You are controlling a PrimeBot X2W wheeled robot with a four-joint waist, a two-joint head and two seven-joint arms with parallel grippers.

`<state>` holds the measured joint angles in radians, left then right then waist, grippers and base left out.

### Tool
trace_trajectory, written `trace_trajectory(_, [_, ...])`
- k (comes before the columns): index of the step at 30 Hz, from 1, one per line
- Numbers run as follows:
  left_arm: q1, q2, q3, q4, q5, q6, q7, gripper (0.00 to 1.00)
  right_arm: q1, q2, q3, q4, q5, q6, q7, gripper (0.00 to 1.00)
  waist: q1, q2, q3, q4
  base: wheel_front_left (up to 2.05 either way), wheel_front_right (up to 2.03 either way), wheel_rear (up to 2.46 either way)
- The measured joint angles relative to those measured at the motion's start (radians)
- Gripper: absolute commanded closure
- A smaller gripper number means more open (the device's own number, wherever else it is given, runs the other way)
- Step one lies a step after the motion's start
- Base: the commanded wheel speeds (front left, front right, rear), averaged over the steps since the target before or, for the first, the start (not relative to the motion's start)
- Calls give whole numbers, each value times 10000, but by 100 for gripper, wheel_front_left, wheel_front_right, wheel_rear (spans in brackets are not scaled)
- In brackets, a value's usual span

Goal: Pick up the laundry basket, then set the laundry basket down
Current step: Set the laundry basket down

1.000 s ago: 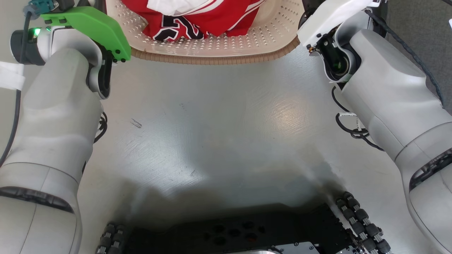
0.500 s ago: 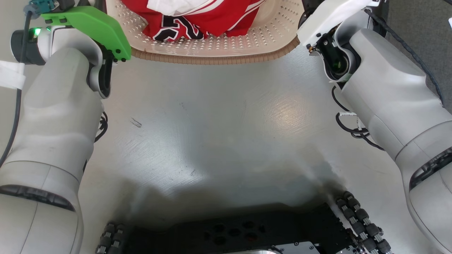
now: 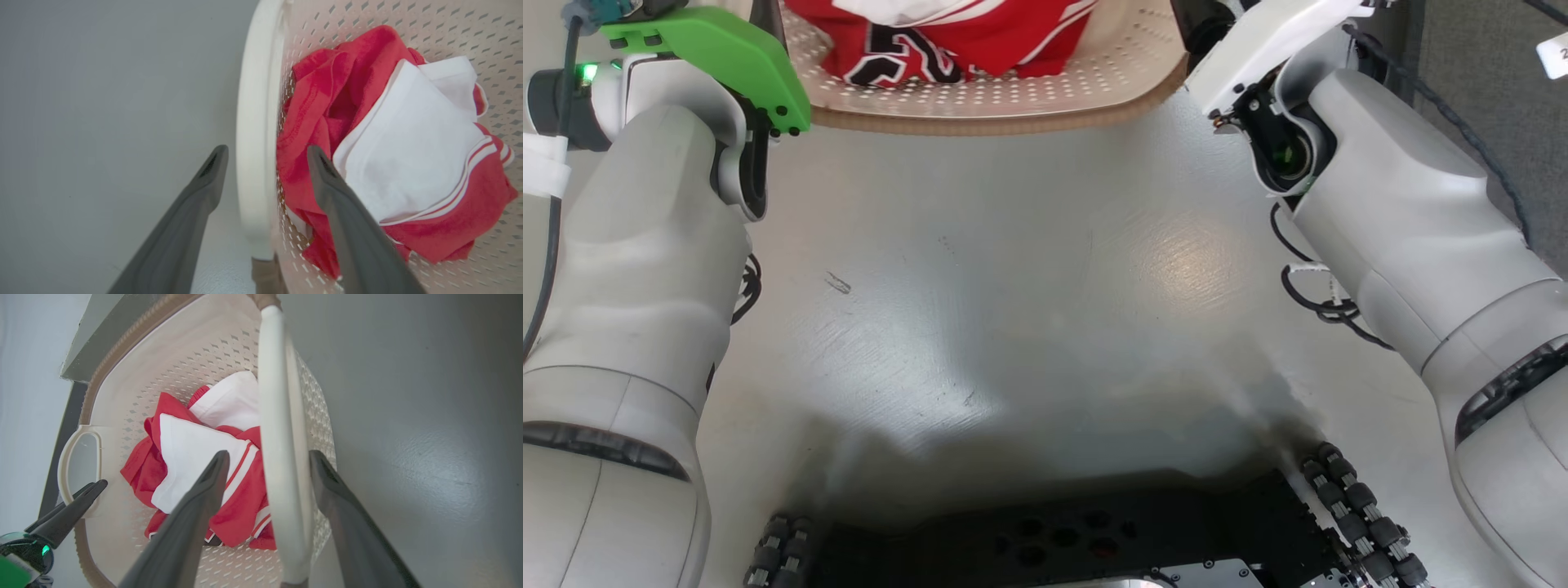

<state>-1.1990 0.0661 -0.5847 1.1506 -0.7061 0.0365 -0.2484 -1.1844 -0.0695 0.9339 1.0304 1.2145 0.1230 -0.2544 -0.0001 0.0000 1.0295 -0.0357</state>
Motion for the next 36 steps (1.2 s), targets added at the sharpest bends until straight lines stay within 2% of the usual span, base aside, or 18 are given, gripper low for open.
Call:
trace_trajectory(22, [1,-2,90,151,-2,-104,-2,0,-5,42,134,357,38,2,-2,0,1,0,-279,-37,0,0,0])
trace_trajectory(36, [591,132,330,297,-33,-380,-4,0,90,52,40,692,25,2,-2,0,0,0,-1171,-183,0,0,0])
